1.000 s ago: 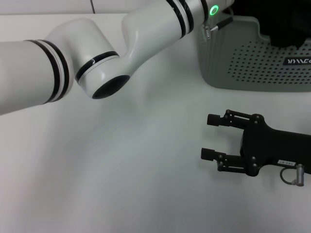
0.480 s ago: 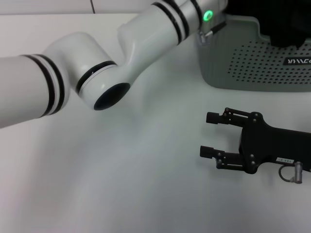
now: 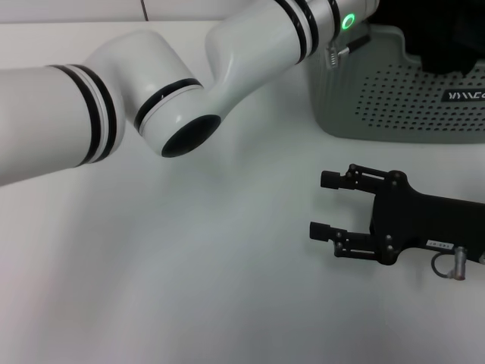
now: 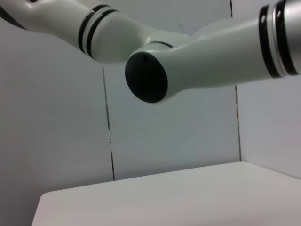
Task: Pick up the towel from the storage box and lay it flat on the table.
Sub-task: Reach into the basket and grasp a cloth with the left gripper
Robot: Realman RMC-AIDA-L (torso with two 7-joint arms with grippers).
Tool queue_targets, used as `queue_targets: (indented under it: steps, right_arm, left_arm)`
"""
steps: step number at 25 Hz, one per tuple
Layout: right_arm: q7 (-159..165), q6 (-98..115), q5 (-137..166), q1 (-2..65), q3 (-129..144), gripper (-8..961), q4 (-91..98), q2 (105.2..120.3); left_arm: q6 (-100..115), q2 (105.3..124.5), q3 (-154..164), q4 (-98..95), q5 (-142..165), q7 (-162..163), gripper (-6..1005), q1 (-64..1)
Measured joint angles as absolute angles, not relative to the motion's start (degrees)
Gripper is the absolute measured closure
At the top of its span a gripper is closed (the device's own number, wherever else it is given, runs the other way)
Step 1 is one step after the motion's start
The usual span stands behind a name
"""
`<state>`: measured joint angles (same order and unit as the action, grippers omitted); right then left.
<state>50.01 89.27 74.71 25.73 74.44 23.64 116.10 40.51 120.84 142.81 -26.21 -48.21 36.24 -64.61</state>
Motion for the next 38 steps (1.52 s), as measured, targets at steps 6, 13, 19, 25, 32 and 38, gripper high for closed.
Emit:
queue_targets:
  steps: [6, 13, 19, 25, 32, 38]
  right_arm:
    - [49.96, 88.88, 74.71, 26.02, 74.44, 220, 23.86, 116.09]
    - [49.30, 88.91, 74.71, 25.89, 74.43, 220, 23.99, 115.97]
    - [48.54, 89.40, 74.71, 25.83, 73.83, 220, 23.90, 115.92]
    - [48.52, 89.53, 74.71, 25.74, 73.82, 221, 24.00, 115.92]
    - [48.51, 89.56, 74.68, 25.58, 73.83, 221, 24.26, 115.92]
    - [48.51, 90.32, 72.41, 25.04, 73.80, 222, 24.36, 115.77]
  left_arm:
    - [37.41, 120.85, 142.68, -25.89, -49.48, 35.89, 451, -66.29]
    - [37.89, 120.85, 142.99, -25.73, -50.24, 35.06, 449, -66.82]
    - [40.05, 120.84, 143.21, -25.66, -50.10, 32.83, 567, -66.33]
    - [39.40, 120.85, 144.44, -25.66, -50.08, 32.70, 848, -67.48]
    - [40.00, 120.85, 144.67, -25.67, -49.89, 32.70, 955, -67.51]
    - [54.96, 120.34, 143.90, -26.17, -49.53, 33.53, 986, -60.39]
